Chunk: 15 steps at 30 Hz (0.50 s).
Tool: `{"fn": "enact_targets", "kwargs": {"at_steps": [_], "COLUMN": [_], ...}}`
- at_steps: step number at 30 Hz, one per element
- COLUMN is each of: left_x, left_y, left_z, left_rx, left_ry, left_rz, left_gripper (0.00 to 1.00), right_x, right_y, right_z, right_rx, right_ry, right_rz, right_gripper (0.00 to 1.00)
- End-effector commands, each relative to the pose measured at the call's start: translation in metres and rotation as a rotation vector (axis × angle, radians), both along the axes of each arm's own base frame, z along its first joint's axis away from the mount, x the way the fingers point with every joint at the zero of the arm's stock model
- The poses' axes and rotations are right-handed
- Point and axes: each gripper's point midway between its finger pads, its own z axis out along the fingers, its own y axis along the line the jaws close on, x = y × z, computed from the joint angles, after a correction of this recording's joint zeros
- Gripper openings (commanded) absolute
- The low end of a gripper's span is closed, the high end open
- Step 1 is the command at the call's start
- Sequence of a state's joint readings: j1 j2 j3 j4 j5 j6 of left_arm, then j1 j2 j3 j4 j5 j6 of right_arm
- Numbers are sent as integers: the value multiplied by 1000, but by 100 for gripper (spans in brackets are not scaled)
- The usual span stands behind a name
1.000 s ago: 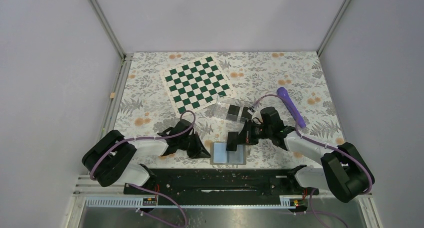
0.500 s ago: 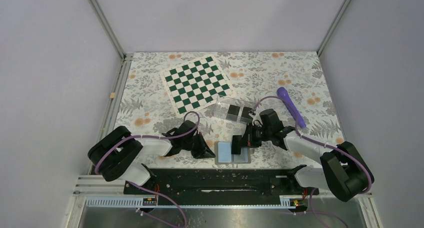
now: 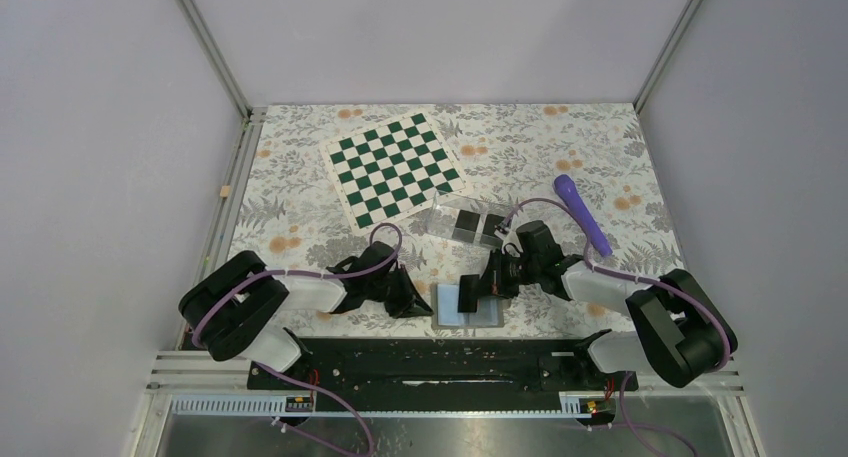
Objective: Put the credit cards into the card holder
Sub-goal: Insert the credit card into the card holder.
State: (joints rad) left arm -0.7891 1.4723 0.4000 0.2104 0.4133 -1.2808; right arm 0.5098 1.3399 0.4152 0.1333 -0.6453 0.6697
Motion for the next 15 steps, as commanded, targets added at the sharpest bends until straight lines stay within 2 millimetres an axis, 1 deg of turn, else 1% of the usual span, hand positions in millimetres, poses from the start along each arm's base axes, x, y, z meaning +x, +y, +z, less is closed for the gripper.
{"fn": "enact_targets", "kwargs": {"at_steps": [1, 8, 12, 15], "left_x": [10, 10, 10, 9], "left_y": [-10, -10, -10, -10], "left_z": [5, 4, 2, 2], "left_rx": [-13, -10, -6, -8], "left_ry": [-37, -35, -32, -32], "left_rz": [18, 16, 14, 9], "left_gripper": [0, 0, 0, 0], "right_x": [3, -1, -5, 1], "right_y": [6, 6, -3, -14], "right_z": [9, -3, -9, -12], "right_rx": [41, 23, -9, -45], "right_ry": [-26, 47, 115, 99], "right_rz": [4, -9, -56, -109], "right_gripper": [0, 0, 0, 0]}}
